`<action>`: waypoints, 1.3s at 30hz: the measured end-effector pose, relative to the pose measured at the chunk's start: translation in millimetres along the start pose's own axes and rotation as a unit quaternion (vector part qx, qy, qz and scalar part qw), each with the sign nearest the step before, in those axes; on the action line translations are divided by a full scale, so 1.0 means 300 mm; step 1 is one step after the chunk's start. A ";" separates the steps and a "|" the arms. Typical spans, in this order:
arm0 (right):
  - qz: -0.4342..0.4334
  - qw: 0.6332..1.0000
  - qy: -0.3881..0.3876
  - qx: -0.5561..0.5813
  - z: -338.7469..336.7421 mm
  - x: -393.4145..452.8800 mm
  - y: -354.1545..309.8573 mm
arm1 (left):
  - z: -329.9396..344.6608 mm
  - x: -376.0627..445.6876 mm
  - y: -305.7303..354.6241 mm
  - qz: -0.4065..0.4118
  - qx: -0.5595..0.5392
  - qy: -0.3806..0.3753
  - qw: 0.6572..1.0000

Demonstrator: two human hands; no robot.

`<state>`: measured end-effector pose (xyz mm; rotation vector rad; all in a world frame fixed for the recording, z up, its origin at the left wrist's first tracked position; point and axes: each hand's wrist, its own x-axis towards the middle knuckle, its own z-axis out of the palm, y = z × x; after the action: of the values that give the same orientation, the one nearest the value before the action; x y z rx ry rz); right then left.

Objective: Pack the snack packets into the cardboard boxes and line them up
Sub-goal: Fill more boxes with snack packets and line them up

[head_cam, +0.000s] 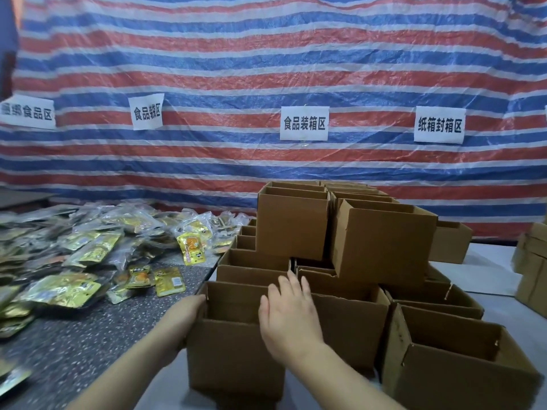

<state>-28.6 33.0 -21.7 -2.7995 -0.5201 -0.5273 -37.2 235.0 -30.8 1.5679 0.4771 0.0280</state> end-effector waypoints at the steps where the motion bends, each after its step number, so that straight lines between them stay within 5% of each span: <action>1: -0.022 0.999 0.002 -0.041 -0.001 0.029 0.012 | 0.008 0.016 0.010 0.001 0.001 0.001 1.000; 5: -0.020 0.989 -0.050 -0.135 -0.009 0.124 0.051 | 0.054 0.087 0.061 0.013 0.018 -0.029 0.999; 14: 0.030 0.990 -0.099 -0.092 0.003 0.160 0.067 | 0.063 0.123 0.072 0.012 0.029 -0.017 0.999; 17: 0.028 0.993 -0.090 -0.068 -0.032 0.150 0.073 | 0.068 0.101 0.074 0.137 0.063 0.101 0.983; 21: 0.038 0.999 -0.027 0.006 -0.111 0.090 0.085 | 0.115 0.005 0.115 0.333 0.093 0.203 0.916; 25: 0.021 0.991 0.066 0.113 -0.262 -0.024 0.142 | 0.293 -0.163 0.217 0.453 0.117 0.125 0.875; 30: 0.100 0.961 0.134 0.220 -0.475 -0.199 0.390 | 0.512 -0.390 0.301 0.491 0.111 -0.061 0.862; 35: 0.237 0.916 0.219 0.238 -0.598 -0.167 0.773 | 0.837 -0.491 0.345 0.479 0.219 -0.196 0.827; 39: 0.318 0.891 0.171 0.274 -0.575 -0.053 1.123 | 1.143 -0.441 0.349 0.443 0.287 -0.245 0.813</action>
<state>35.2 -328.7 70.6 -2.0851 0.2894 -0.5850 -22.7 -129.7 82.5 2.1786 -0.7587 0.2030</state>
